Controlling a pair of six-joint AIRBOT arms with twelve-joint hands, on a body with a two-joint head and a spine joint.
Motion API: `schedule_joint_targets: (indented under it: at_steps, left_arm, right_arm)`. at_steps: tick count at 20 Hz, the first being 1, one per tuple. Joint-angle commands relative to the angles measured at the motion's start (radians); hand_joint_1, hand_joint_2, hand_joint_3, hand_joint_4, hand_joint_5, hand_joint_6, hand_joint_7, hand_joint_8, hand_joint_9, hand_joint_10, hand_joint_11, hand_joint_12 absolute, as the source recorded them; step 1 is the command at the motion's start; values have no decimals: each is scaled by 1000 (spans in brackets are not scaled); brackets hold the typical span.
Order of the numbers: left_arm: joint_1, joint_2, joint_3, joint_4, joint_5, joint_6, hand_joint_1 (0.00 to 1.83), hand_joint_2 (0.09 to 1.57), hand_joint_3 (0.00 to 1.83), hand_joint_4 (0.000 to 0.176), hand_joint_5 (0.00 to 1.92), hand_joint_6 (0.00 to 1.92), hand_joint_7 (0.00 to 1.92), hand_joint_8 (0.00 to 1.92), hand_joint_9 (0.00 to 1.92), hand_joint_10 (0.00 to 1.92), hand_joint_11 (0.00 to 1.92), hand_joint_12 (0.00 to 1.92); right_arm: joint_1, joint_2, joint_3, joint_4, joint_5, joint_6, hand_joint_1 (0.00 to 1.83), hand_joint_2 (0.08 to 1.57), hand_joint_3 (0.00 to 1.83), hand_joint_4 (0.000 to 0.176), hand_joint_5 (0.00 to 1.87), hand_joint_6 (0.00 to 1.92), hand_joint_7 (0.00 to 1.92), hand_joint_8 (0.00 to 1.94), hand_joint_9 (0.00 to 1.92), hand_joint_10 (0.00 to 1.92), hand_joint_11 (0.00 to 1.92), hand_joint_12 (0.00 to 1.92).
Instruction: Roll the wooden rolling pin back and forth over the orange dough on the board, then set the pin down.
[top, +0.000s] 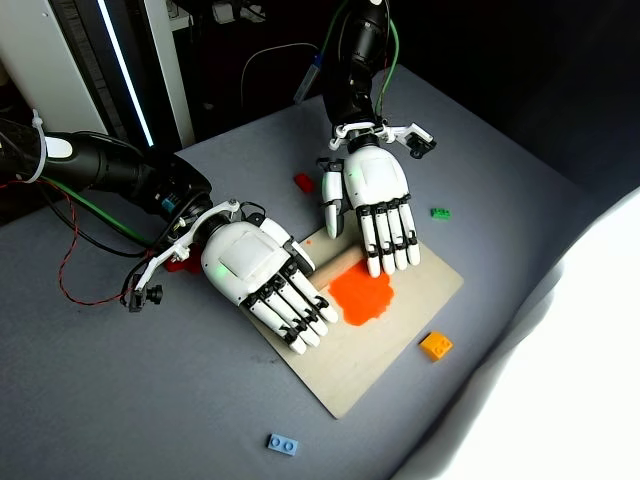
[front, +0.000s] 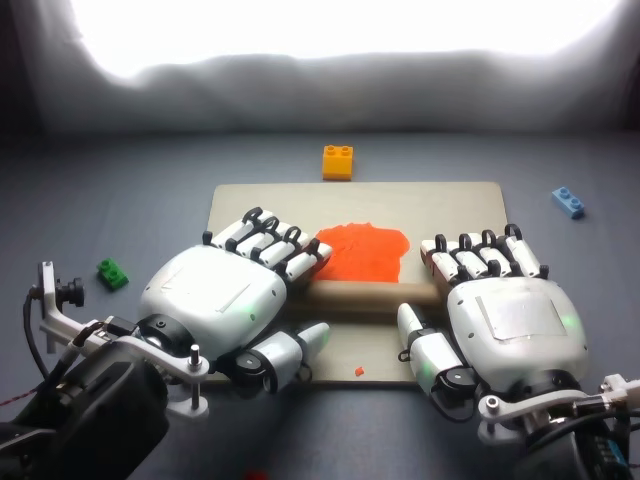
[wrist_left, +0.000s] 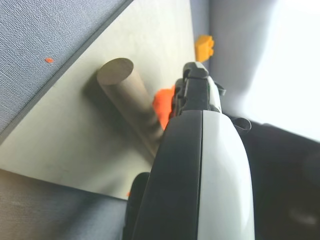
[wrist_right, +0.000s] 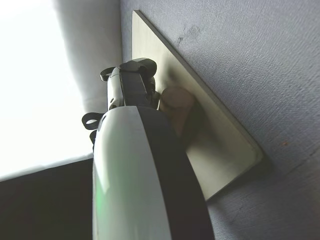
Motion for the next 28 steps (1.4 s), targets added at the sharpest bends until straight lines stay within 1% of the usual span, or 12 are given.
schedule_joint_targets:
  at_steps: [1,4,6,8,10,15,18,19,21,23,25,28]
  left_arm:
    - [-1,8,-6,42,-91,4,0,1571,28,0,178,8,182,4,124,5,0,117]
    - [3,8,-10,46,-91,4,0,1571,30,0,184,5,185,3,128,4,0,155]
    - [7,8,-12,52,-91,1,0,1571,31,0,176,1,194,4,130,3,0,140]
    - [12,8,-15,54,-91,0,0,1571,33,0,163,1,178,1,115,1,0,92]
    - [16,8,-17,59,-94,-5,0,1571,33,0,166,2,176,1,114,2,0,85]
    - [15,9,-19,66,-97,-11,0,1571,30,0,183,1,184,1,123,1,0,93]
    - [14,14,-27,67,-97,-11,0,1571,29,0,171,1,173,0,112,0,0,90]
    - [14,15,-27,68,-97,-11,0,1571,29,0,168,0,163,3,100,4,0,42]
    - [15,15,-28,71,-97,-13,0,1569,26,0,170,1,171,7,107,8,0,32]
    - [15,16,-28,71,-97,-15,0,1570,15,0,173,0,190,2,128,3,0,96]
    - [14,15,-28,71,-97,-15,0,1571,14,0,178,2,185,0,128,2,0,102]
    - [13,16,-27,71,-97,-19,0,1571,14,0,179,2,185,0,128,2,0,103]
  right_arm:
    - [-4,7,-5,-81,96,-8,0,1571,75,0,330,1,359,0,287,2,0,696]
    - [-5,9,-7,-84,99,-9,0,1571,73,0,330,1,354,0,291,4,0,700]
    - [-9,10,-12,-91,101,-9,0,1571,60,0,347,6,374,4,308,7,0,768]
    - [-14,12,-18,-102,102,-9,0,1571,70,0,334,1,364,2,296,1,0,732]
    - [-16,13,-20,-104,104,-9,0,1571,72,0,324,3,354,1,279,1,0,688]
    - [-17,14,-22,-105,104,-9,0,1571,76,0,341,6,367,3,289,4,0,687]
    - [-18,14,-23,-105,105,-10,0,1571,69,0,345,4,370,0,292,3,0,723]
    - [-18,14,-24,-106,105,-10,0,1571,71,0,348,5,376,3,301,6,0,723]
    - [-18,14,-24,-106,107,-11,0,1571,74,0,333,2,364,1,298,3,0,690]
    - [-17,15,-24,-107,108,-11,0,1571,54,0,361,10,365,1,286,1,0,734]
    - [-14,16,-24,-107,109,-12,0,1571,54,0,340,0,349,2,276,1,0,693]
    - [-7,18,-24,-110,111,-12,0,1571,54,0,340,0,350,2,276,2,0,688]
